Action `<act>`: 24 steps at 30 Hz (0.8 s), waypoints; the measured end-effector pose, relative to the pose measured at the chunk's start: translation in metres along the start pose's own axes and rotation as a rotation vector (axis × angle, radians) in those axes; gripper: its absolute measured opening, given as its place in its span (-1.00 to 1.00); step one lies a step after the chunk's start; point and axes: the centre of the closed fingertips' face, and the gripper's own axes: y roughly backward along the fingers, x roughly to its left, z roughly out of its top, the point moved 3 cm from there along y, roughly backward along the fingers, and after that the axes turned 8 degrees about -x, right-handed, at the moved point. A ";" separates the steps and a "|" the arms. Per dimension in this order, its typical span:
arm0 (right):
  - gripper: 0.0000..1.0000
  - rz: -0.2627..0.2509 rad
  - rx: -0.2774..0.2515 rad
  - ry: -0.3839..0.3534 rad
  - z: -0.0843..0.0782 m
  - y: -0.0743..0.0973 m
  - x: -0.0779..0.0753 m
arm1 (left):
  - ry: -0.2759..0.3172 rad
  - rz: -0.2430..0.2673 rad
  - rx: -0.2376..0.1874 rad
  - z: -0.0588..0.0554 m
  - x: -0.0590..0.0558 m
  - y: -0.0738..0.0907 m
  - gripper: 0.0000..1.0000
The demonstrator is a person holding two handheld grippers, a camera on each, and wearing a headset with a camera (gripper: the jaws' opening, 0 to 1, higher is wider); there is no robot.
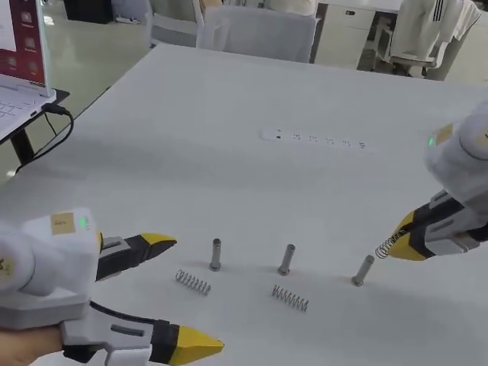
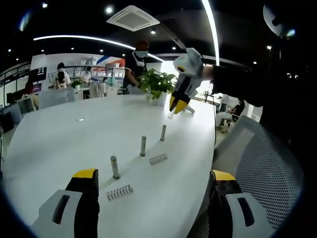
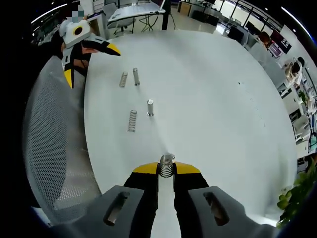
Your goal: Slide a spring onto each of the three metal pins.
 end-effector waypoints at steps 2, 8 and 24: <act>-0.83 0.002 0.019 0.006 -0.002 -0.004 -0.002 | 0.000 0.001 0.000 0.000 0.000 0.000 0.79; -0.83 0.022 0.039 0.003 -0.004 -0.013 -0.005 | 0.003 0.002 0.001 -0.001 0.000 -0.001 0.78; -0.83 0.045 0.059 -0.009 -0.010 -0.023 -0.008 | 0.008 0.005 -0.001 0.000 0.000 0.000 0.79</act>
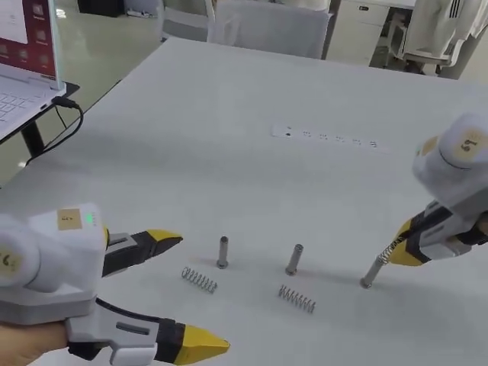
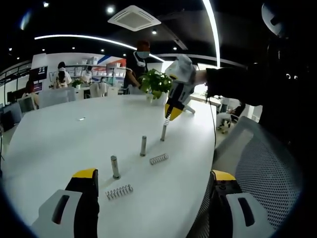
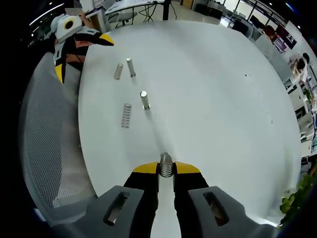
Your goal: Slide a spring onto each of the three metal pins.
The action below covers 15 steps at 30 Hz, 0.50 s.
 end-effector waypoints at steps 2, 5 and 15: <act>-0.83 0.002 0.003 -0.001 -0.001 -0.001 0.000 | 0.000 -0.001 0.001 0.000 0.000 0.000 0.79; -0.83 0.006 0.002 -0.003 -0.001 -0.003 -0.001 | 0.000 0.000 0.000 0.000 0.000 0.000 0.78; -0.83 0.019 0.032 0.005 -0.003 -0.015 -0.002 | 0.004 0.006 0.002 0.000 0.002 0.003 0.77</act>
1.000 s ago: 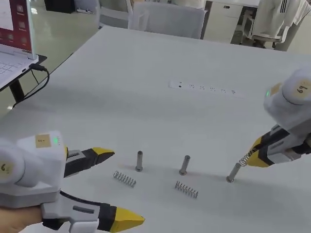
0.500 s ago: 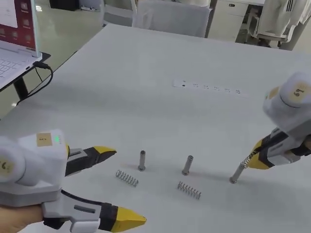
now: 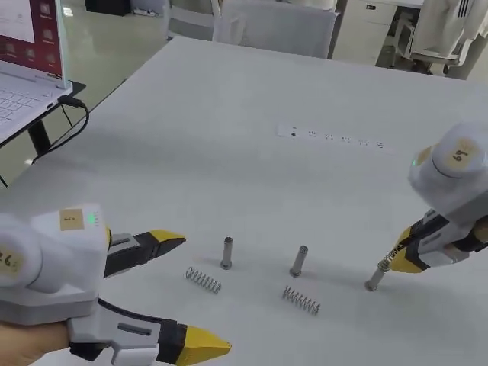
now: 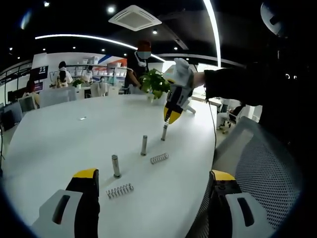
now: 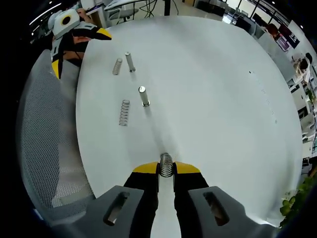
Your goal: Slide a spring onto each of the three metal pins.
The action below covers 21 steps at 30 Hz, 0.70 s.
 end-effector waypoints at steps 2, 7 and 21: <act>-0.83 0.002 0.002 0.001 0.000 -0.003 0.000 | 0.000 0.001 0.001 0.000 0.000 0.000 0.76; -0.83 0.003 0.014 -0.008 -0.002 -0.009 -0.001 | 0.001 0.003 0.001 -0.001 0.001 0.001 0.76; -0.82 0.004 0.027 -0.023 -0.011 -0.030 0.000 | -0.001 0.004 0.002 -0.001 0.001 0.000 0.74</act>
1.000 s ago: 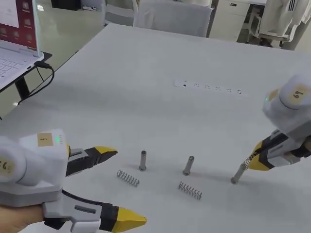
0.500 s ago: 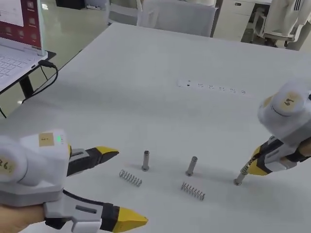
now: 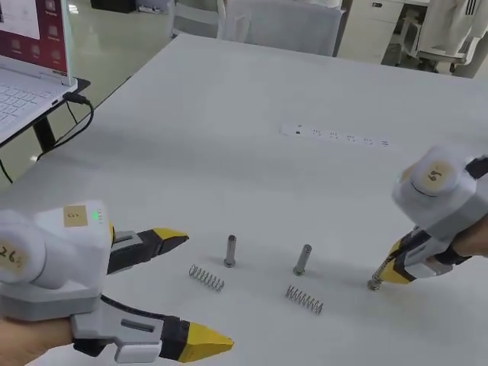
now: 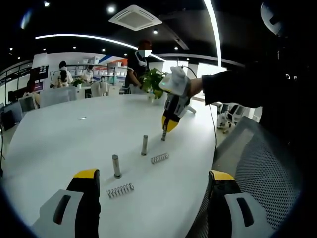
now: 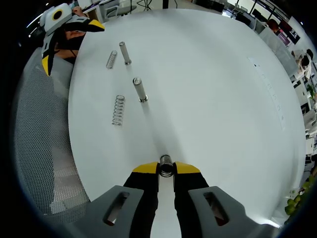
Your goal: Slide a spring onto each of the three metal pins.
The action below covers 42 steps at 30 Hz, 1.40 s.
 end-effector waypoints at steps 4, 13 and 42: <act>-0.82 -0.005 0.001 -0.003 -0.001 -0.003 0.000 | 0.000 -0.001 0.000 0.000 0.000 0.000 0.74; -0.82 -0.009 0.004 -0.005 -0.005 -0.011 -0.001 | 0.002 -0.001 -0.001 0.000 0.001 0.000 0.73; -0.67 -0.038 -0.026 -0.045 -0.017 -0.002 0.003 | -0.006 -0.013 0.000 0.002 -0.001 -0.003 0.72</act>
